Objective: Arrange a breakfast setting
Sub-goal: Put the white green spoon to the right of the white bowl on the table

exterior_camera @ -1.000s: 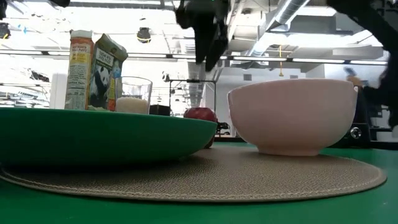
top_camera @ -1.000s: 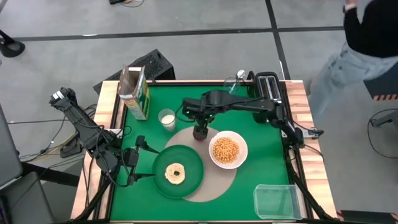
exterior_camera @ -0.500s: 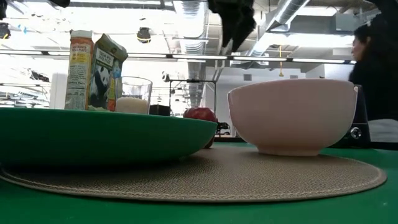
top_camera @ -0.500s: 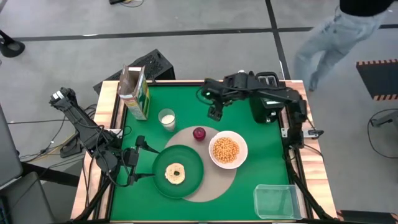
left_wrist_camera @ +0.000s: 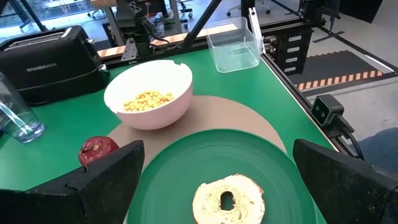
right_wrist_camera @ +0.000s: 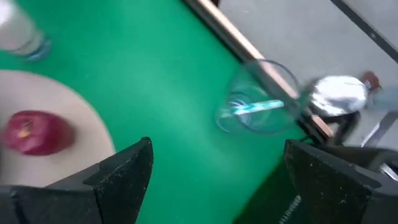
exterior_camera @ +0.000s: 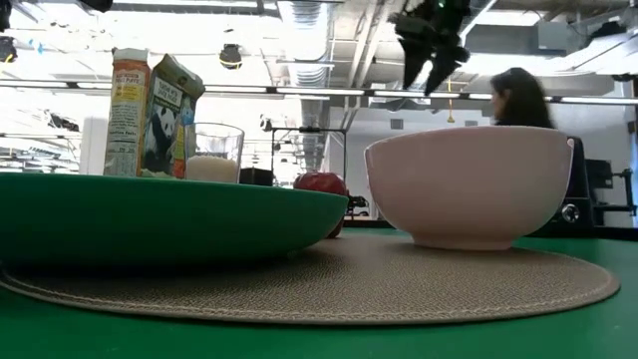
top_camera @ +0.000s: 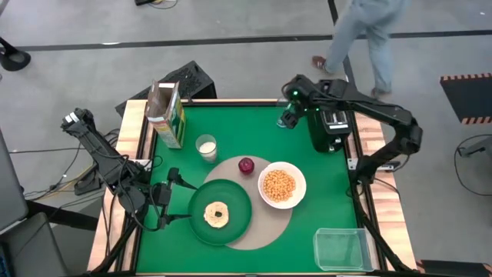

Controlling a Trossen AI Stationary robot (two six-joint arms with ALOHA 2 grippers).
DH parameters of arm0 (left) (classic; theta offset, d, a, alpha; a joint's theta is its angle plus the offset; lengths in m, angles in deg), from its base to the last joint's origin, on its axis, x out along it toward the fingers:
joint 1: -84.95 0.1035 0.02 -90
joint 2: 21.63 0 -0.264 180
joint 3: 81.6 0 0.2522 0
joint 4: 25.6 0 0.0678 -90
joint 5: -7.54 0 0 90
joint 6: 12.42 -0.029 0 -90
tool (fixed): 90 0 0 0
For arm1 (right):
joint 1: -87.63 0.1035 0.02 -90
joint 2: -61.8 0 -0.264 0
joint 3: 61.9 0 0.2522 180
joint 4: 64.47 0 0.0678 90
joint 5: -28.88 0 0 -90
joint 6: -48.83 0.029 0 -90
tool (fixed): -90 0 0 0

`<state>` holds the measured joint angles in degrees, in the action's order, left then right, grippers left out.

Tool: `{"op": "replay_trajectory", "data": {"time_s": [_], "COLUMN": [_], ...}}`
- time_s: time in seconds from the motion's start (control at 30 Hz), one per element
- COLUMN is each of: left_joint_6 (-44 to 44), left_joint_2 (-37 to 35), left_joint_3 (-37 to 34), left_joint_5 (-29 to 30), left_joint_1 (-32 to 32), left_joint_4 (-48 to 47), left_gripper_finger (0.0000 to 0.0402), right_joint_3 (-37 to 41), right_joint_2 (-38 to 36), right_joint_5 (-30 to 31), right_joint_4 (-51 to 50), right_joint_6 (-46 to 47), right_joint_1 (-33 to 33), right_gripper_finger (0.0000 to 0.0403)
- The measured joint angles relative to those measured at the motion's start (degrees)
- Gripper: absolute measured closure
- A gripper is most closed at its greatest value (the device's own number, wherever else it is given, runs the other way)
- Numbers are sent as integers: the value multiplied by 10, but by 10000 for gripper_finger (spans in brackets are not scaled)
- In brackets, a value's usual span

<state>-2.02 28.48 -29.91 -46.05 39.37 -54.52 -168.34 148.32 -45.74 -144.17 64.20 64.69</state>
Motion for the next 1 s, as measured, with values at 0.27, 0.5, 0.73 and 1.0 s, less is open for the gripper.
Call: {"op": "replay_trajectory", "data": {"time_s": [0.27,0.5,0.73,1.0], "left_joint_6": [5,8,22,21], "left_joint_2": [0,0,0,0], "left_joint_3": [0,0,0,0], "left_joint_5": [3,4,4,5], "left_joint_1": [0,0,0,0], "left_joint_4": [0,0,0,-1], "left_gripper_finger": [3,3,3,3], "right_joint_3": [63,64,64,64], "right_joint_2": [-33,15,60,25], "right_joint_5": [-4,-18,-20,-23], "right_joint_4": [48,72,70,71], "right_joint_6": [30,84,56,27], "right_joint_1": [-61,-68,-95,-135], "right_gripper_finger": [22,22,22,22]}}
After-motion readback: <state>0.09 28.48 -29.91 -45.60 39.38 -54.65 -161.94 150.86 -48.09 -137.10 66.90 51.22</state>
